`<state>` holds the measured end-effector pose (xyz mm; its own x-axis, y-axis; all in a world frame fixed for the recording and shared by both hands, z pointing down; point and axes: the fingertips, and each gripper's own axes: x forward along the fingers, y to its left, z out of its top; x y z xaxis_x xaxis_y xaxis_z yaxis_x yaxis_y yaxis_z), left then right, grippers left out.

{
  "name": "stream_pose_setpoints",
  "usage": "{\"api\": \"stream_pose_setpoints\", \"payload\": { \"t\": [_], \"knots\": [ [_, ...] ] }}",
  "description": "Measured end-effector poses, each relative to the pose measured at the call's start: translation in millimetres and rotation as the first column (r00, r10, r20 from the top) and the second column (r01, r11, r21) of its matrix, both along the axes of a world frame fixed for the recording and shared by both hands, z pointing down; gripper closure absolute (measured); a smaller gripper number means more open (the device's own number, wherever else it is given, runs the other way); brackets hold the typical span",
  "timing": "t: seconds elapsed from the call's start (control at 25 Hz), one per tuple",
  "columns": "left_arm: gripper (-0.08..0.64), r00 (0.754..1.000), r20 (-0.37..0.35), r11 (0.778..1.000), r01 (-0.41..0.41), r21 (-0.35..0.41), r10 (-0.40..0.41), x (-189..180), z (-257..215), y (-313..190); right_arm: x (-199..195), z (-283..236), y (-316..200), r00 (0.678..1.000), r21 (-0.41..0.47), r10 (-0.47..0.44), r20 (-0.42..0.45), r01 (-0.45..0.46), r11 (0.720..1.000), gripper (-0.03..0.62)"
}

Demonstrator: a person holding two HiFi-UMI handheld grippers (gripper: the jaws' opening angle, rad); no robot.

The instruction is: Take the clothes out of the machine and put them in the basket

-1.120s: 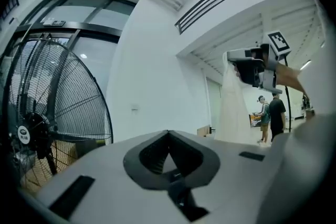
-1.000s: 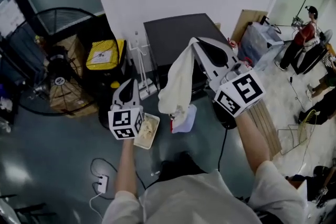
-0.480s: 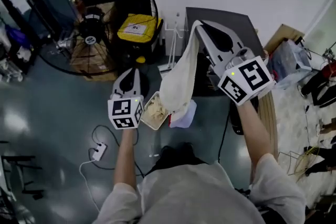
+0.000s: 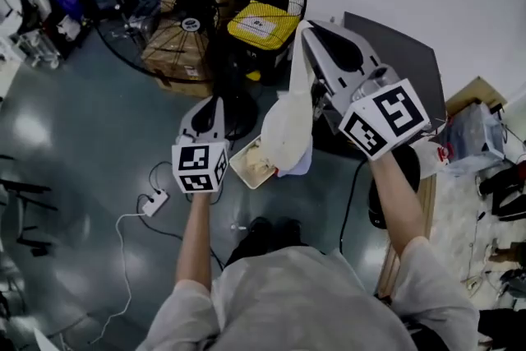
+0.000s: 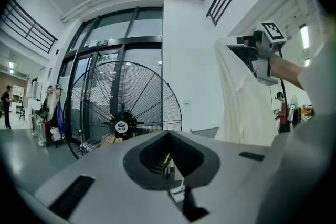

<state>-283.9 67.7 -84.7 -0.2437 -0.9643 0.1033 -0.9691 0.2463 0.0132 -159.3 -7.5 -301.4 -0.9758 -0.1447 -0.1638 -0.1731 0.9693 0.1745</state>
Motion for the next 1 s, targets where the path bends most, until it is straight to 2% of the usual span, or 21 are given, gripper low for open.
{"api": "stream_pose_setpoints", "payload": {
  "t": [0.4, 0.76, 1.0],
  "knots": [
    [0.541, 0.995, -0.055, 0.997, 0.078, -0.03, -0.079, -33.1, 37.5, 33.0, -65.6, 34.1, 33.1, 0.992, -0.017, -0.112, -0.057, 0.111, 0.994, 0.566],
    [0.541, 0.981, -0.118, 0.984, 0.143, -0.108, -0.156, -59.9, 107.1, 62.9, -103.8, 148.1, 17.7, 0.976, -0.151, -0.128, -0.176, 0.102, 0.983, 0.566],
    [0.541, 0.971, -0.15, 0.974, 0.165, -0.156, -0.188, -65.7, 145.4, 72.4, -122.3, 195.3, 13.2, 0.962, -0.19, -0.155, -0.227, 0.112, 0.975, 0.566]
  ]
}}
